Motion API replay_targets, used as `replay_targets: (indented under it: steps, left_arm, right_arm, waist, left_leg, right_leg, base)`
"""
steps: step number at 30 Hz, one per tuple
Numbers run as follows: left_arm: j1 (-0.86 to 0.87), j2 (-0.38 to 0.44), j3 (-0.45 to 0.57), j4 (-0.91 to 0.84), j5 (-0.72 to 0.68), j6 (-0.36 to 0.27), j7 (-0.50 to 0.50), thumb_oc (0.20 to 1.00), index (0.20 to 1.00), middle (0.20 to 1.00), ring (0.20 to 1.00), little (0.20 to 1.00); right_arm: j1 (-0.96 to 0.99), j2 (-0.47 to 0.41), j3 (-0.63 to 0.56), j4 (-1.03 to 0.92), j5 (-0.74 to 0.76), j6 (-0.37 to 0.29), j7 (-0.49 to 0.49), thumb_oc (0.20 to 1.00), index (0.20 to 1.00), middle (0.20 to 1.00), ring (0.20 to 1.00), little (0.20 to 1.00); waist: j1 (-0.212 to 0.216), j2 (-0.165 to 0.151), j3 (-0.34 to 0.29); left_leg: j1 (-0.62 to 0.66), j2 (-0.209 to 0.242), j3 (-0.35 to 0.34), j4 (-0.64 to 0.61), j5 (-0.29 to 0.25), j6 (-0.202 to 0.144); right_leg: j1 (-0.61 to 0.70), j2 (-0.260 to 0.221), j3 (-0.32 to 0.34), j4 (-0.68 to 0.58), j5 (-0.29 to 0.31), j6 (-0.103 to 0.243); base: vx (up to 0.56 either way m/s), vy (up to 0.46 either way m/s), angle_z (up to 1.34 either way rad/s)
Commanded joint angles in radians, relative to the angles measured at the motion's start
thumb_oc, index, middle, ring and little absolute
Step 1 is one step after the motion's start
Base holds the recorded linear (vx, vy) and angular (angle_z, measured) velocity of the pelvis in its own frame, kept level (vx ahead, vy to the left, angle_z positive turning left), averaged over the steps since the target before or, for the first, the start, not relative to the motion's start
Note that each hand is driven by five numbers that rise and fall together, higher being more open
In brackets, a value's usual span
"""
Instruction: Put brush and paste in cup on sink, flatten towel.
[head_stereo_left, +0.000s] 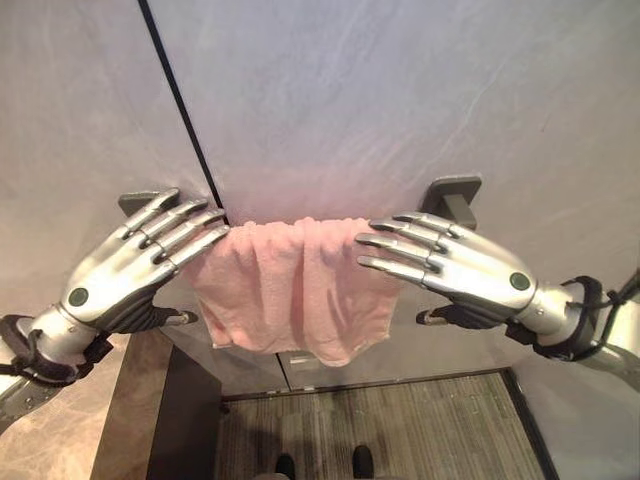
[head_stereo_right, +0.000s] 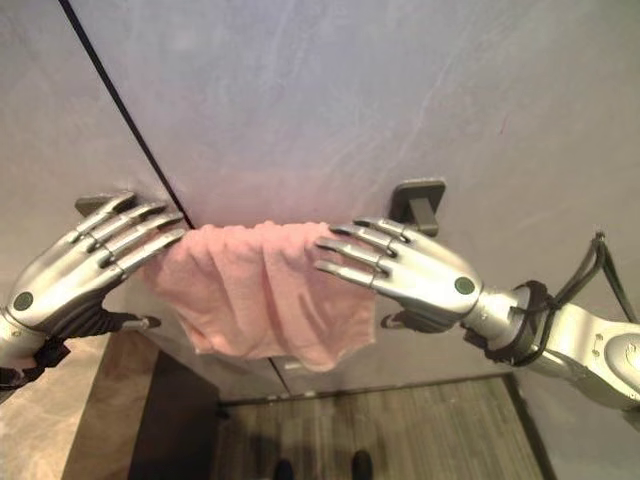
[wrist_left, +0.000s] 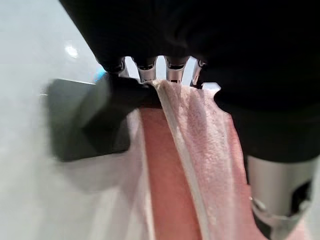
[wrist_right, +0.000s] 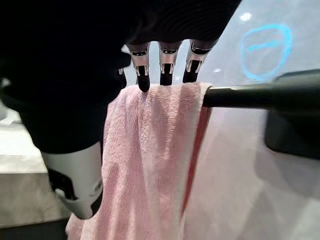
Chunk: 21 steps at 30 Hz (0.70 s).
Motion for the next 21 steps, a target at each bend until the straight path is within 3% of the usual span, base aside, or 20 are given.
replay_targets:
  steps: [1, 5, 7, 10, 14, 21]
  left_arm:
    - [0.092, 0.098, -0.032, 0.027, -0.035, -0.044, -0.166, 1.0, 1.0, 1.0, 1.0, 1.0]
    - [0.133, 0.09, -0.01, 0.017, -0.066, -0.047, -0.206, 1.0, 1.0, 1.0, 1.0, 1.0]
    - [0.21, 0.032, 0.028, 0.07, -0.151, -0.038, -0.232, 1.0, 1.0, 1.0, 1.0, 1.0]
    - [0.263, 0.012, 0.062, 0.092, -0.165, -0.037, -0.242, 1.0, 1.0, 1.0, 1.0, 1.0]
    - [0.261, -0.066, -0.031, 0.252, -0.163, -0.015, -0.254, 1.0, 1.0, 1.0, 1.0, 1.0]
    - [0.241, -0.102, -0.062, 0.321, -0.152, -0.004, -0.256, 1.0, 1.0, 1.0, 1.0, 1.0]
  right_arm:
    - [-0.058, -0.064, 0.113, -0.068, 0.093, -0.013, 0.117, 1.0, 1.0, 1.0, 1.0, 1.0]
    - [-0.022, -0.069, 0.078, -0.056, 0.108, -0.008, 0.131, 1.0, 1.0, 1.0, 1.0, 1.0]
    - [0.134, -0.104, -0.051, -0.008, 0.084, -0.006, 0.123, 1.0, 1.0, 1.0, 1.0, 1.0]
    - [0.303, -0.078, -0.164, 0.045, 0.057, 0.0, 0.12, 1.0, 1.0, 1.0, 1.0, 1.0]
    - [0.566, -0.008, -0.349, 0.106, -0.031, 0.013, 0.106, 1.0, 1.0, 1.0, 1.0, 1.0]
    - [0.624, 0.042, -0.371, 0.147, -0.039, 0.019, 0.113, 1.0, 1.0, 1.0, 1.0, 1.0]
  waist:
    - [-0.025, -0.026, -0.005]
    - [-0.037, -0.016, 0.001]
    - [-0.06, -0.009, 0.002]
    - [-0.066, -0.013, 0.0]
    - [-0.05, -0.022, -0.008]
    - [-0.035, -0.025, -0.019]
  left_leg:
    - [-0.005, 0.003, 0.027, 0.006, 0.032, -0.011]
    - [-0.008, 0.002, 0.03, 0.006, 0.034, -0.011]
    - [-0.012, 0.002, 0.031, 0.006, 0.036, -0.013]
    - [-0.015, 0.003, 0.03, 0.006, 0.036, -0.014]
    - [-0.014, 0.002, 0.025, 0.006, 0.032, -0.012]
    - [-0.004, 0.002, 0.021, 0.006, 0.025, -0.01]
  right_leg:
    - [0.034, -0.083, -0.022, 0.019, 0.008, 0.089]
    - [0.03, -0.084, -0.023, 0.021, 0.009, 0.089]
    - [0.027, -0.083, -0.024, 0.018, 0.012, 0.09]
    - [0.027, -0.083, -0.027, 0.017, 0.013, 0.09]
    - [0.034, -0.085, -0.035, 0.011, 0.009, 0.091]
    - [0.049, -0.087, -0.042, 0.009, 0.001, 0.091]
  base:
    - [0.0, 0.002, -0.09]
    - [0.0, 0.0, -0.05]
    - [0.0, 0.0, 0.0]
    - [0.0, 0.0, 0.0]
    - [0.04, -0.009, 0.01]
    - [0.03, -0.003, 0.02]
